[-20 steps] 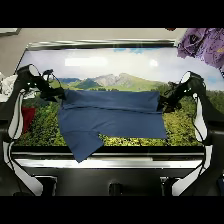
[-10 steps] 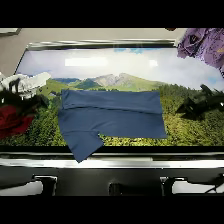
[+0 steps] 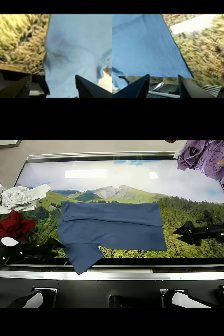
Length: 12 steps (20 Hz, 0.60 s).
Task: Fold the clothes and pants, and hang the long-sleeved shirts on hangers.
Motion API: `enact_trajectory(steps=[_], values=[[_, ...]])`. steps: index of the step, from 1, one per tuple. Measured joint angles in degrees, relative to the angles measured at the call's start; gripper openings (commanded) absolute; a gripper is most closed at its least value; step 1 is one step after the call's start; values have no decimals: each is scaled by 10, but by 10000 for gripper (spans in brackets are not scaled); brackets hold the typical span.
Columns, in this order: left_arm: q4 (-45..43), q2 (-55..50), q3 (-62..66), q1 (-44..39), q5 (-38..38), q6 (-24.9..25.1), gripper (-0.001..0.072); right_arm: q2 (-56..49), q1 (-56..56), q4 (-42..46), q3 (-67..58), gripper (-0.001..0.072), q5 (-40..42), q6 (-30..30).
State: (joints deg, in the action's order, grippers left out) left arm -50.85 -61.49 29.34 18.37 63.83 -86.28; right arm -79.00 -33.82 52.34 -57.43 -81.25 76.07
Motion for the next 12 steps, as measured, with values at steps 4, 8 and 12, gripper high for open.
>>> enact_trajectory(steps=[4, 8, 12], values=[[28, 7, -27, -28, -32, 7, 598, 3, -1, -8, 8, 419, 3, -2], [39, 0, -34, -61, -40, 6, 598, 4, -1, -12, 10, 419, 6, -2], [43, -6, -36, -80, -26, -4, 598, 4, -1, -12, 11, 419, 7, -4]])
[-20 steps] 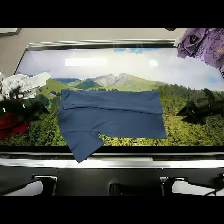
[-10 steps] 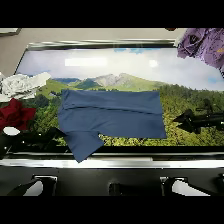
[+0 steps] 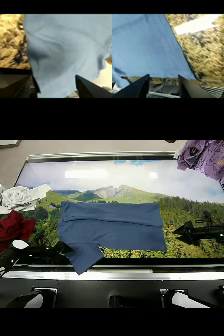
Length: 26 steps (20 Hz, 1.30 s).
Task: Fold the clothes and pants, and hang the long-sleeved shirts on hangers.
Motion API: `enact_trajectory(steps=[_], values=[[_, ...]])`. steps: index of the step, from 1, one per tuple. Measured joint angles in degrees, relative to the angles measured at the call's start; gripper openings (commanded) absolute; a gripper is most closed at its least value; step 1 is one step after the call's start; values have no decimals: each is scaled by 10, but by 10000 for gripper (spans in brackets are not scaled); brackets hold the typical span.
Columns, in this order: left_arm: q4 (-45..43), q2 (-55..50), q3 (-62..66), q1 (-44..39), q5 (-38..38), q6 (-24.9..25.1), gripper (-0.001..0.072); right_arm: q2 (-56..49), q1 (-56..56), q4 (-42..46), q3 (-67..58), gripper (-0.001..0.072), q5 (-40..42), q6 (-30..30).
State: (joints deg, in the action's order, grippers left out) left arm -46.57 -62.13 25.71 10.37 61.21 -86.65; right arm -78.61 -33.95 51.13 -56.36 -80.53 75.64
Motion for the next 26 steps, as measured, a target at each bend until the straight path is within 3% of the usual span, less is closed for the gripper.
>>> enact_trajectory(steps=[8, 9, 10, 11, 12, 16, 18, 26], values=[[12, -24, -2, -11, 12, -19, 596, 0, 0, 0, 0, 419, 13, 0], [18, -33, -2, -14, 12, -19, 567, 0, 0, 0, 0, 419, 16, 0], [26, -43, -2, -17, 11, -18, 413, 0, 0, 0, 0, 419, 17, 0], [31, -54, -2, -21, 5, -11, 137, 0, 0, 0, 0, 419, 19, 0], [33, -63, -2, -25, -4, -3, 24, 0, 0, 2, 1, 419, 20, 0], [62, -78, -1, -33, -10, 19, 21, 0, 0, 17, 25, 432, 33, -2], [67, -80, -1, -35, -10, 23, 22, 0, 0, 22, 51, 513, 49, -12], [77, -83, -1, -36, -3, 27, 21, 0, 0, 2, 144, 519, 106, -65]])
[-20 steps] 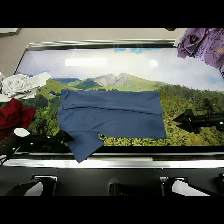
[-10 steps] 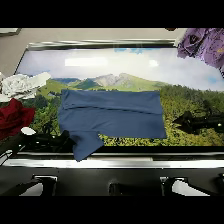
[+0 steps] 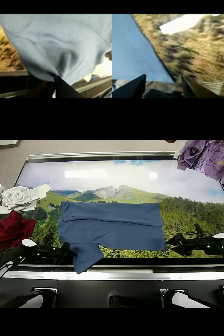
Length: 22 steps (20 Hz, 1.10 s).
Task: Fold the clothes and pants, and hang the long-sleeved shirts on hangers.
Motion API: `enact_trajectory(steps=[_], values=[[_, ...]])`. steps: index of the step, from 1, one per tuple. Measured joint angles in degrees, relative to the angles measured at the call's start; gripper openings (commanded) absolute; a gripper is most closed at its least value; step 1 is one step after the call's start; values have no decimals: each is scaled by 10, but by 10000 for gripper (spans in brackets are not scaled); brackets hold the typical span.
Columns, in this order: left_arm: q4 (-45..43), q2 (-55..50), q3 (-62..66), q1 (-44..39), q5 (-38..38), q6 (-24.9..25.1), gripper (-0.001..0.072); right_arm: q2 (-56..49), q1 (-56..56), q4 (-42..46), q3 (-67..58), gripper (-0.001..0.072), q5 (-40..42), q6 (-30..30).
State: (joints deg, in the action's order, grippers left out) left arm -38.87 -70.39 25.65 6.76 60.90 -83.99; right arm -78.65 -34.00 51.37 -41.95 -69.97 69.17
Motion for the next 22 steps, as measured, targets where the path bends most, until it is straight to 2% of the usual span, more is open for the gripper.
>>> enact_trajectory(steps=[5, 8, 10, 11, 14, 17, 22], values=[[1, 0, 0, 0, 1, -2, 21, -10, 0, -57, 39, 511, 8, -38], [1, 0, 1, 0, 2, -3, 21, -17, 0, -74, 53, 330, 10, -51], [1, 0, 4, 0, 2, -4, 21, -20, 0, -77, 58, 102, 12, -56], [1, 0, 7, 0, 2, -4, 20, -21, 0, -75, 59, 38, 13, -57], [-1, 2, 21, 0, 11, -7, 19, -21, 0, -98, 60, 36, 17, -60], [-47, 25, 48, 0, 42, -42, 19, -6, 0, -108, 57, 36, 0, -43], [-156, 130, 79, 0, 127, -100, 19, 96, 0, -40, 56, 36, -34, 22]])
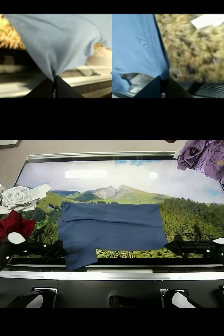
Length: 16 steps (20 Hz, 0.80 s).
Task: Fold the clothes and pants, and hang the long-sleeved shirts on hangers.
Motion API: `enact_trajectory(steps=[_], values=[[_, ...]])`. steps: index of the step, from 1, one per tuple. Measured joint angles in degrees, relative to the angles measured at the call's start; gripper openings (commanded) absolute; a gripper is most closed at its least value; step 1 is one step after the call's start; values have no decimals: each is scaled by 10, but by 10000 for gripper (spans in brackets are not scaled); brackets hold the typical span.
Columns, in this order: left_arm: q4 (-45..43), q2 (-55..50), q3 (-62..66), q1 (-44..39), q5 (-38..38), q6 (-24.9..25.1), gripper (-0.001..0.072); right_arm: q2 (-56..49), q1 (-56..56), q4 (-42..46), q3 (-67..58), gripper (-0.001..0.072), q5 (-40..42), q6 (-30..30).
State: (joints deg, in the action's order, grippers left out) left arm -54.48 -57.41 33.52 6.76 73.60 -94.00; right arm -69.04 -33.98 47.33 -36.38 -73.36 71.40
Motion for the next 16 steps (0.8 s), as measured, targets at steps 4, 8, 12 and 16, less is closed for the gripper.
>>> enact_trajectory(steps=[4, 8, 12, 16], values=[[-44, 99, 6, 0, 60, -39, 18, 106, 0, 78, 0, 35, -43, 62], [-51, 132, 20, 0, 70, -52, 18, 169, 5, 107, -3, 34, -58, 92], [-44, 89, 64, 0, 48, -35, 18, 171, 90, 140, -28, 35, -31, 101], [-41, 19, 119, 0, 18, -12, 18, 135, 182, 224, -83, 36, 27, 154]])
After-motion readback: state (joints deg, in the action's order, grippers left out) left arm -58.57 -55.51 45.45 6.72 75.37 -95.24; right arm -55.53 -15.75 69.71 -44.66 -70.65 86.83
